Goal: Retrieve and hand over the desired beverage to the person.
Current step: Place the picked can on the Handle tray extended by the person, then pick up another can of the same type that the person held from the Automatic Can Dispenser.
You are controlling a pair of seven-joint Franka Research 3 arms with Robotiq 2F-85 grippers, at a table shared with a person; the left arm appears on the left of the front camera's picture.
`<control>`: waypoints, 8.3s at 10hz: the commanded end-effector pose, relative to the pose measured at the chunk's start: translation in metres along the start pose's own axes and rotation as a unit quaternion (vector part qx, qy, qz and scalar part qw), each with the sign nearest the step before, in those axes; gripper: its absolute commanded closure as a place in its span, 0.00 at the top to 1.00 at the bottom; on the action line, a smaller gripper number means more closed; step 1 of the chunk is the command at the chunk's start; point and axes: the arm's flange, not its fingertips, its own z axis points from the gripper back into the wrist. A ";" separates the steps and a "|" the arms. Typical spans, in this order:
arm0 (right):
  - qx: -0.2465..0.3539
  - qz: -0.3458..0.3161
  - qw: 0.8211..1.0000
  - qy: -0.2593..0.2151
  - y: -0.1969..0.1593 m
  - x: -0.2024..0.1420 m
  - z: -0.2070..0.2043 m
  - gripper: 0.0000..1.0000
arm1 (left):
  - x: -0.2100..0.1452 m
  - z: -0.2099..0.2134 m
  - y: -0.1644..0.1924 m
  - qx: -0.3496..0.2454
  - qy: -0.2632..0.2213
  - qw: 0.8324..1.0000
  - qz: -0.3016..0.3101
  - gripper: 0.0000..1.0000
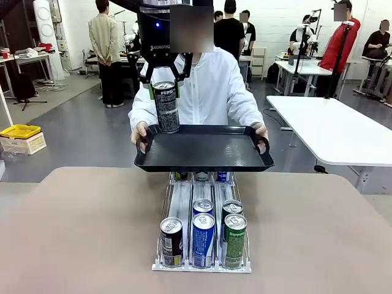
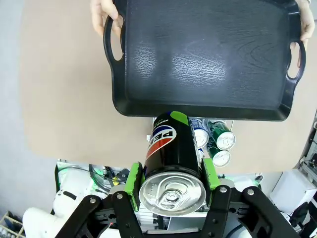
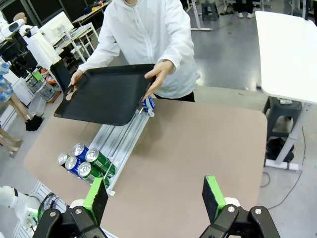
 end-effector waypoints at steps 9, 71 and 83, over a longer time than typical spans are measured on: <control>0.001 -0.001 1.000 0.000 -0.001 -0.001 -0.002 1.00 | 0.147 -0.033 0.014 -0.006 0.066 0.991 -0.120 0.59; 0.001 -0.001 1.000 0.000 -0.001 -0.001 -0.002 1.00 | -0.067 -0.002 0.404 -0.327 -0.320 0.761 -0.460 1.00; 0.001 -0.001 1.000 0.000 -0.001 -0.001 -0.002 1.00 | -0.067 -0.002 0.404 -0.327 -0.320 0.761 -0.460 1.00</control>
